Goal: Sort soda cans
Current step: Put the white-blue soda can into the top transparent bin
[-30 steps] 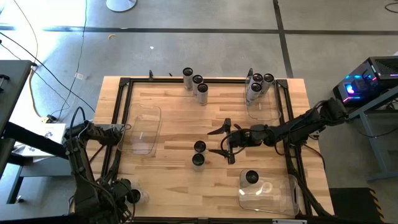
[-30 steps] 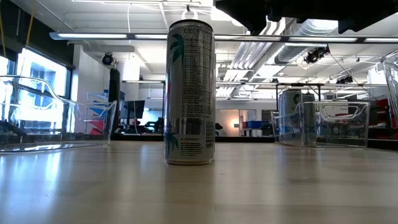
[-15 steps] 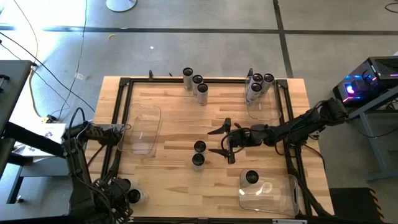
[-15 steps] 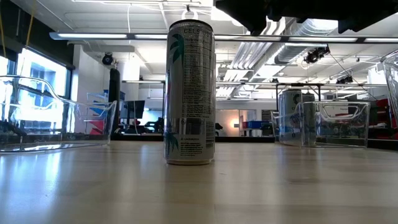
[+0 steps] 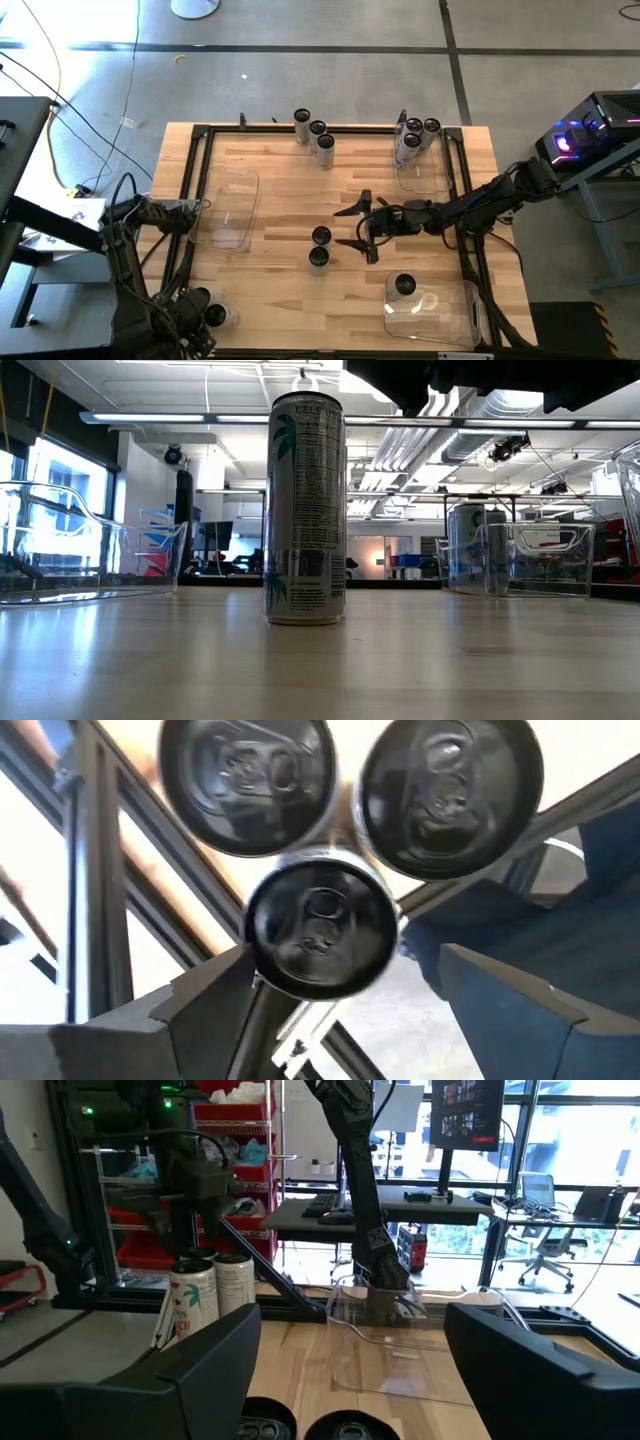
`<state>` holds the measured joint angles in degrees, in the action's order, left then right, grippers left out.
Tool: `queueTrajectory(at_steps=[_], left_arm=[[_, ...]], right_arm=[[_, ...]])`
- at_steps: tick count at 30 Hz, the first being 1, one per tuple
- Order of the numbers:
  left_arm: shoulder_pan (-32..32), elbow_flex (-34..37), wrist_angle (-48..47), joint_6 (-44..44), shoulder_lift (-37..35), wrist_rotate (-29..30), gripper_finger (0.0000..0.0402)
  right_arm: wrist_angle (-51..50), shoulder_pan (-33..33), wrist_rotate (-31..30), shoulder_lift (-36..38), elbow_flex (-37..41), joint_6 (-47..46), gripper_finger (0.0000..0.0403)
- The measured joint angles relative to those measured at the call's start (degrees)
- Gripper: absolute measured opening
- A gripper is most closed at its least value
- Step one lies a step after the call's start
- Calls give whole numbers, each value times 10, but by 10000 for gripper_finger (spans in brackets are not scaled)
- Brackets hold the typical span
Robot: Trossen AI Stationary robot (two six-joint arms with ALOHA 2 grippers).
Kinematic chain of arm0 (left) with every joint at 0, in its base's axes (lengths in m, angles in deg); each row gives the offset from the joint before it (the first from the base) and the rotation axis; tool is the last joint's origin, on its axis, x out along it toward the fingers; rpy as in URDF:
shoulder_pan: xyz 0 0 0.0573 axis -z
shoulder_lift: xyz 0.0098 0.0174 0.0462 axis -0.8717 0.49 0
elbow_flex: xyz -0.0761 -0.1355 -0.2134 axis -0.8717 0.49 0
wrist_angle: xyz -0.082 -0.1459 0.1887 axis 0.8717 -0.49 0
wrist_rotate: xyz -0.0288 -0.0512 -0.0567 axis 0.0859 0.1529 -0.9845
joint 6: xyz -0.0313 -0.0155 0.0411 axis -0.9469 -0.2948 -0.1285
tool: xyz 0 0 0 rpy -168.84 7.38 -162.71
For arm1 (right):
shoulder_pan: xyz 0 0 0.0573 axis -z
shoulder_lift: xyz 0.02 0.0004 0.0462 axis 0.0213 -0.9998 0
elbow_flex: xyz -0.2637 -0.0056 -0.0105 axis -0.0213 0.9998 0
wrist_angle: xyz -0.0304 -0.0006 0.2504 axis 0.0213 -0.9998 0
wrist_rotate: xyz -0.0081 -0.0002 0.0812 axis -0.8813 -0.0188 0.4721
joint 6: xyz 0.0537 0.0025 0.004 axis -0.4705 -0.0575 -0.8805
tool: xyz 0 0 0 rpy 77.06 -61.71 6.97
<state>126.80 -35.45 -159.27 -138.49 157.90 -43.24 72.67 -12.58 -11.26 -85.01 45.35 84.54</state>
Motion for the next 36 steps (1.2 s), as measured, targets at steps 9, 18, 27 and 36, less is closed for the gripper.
queueTrajectory(at_steps=[9,18,27,36], left_arm=[[0,0,-23,-12,0,2,312],[0,87,66,-20,0,5,312],[-1,114,127,37,0,-6,311],[-6,114,162,85,-1,-4,241]], right_arm=[[0,0,0,0,0,5,312],[0,0,0,0,0,6,312],[6,0,0,0,0,0,312],[7,0,-2,0,0,-9,312]])
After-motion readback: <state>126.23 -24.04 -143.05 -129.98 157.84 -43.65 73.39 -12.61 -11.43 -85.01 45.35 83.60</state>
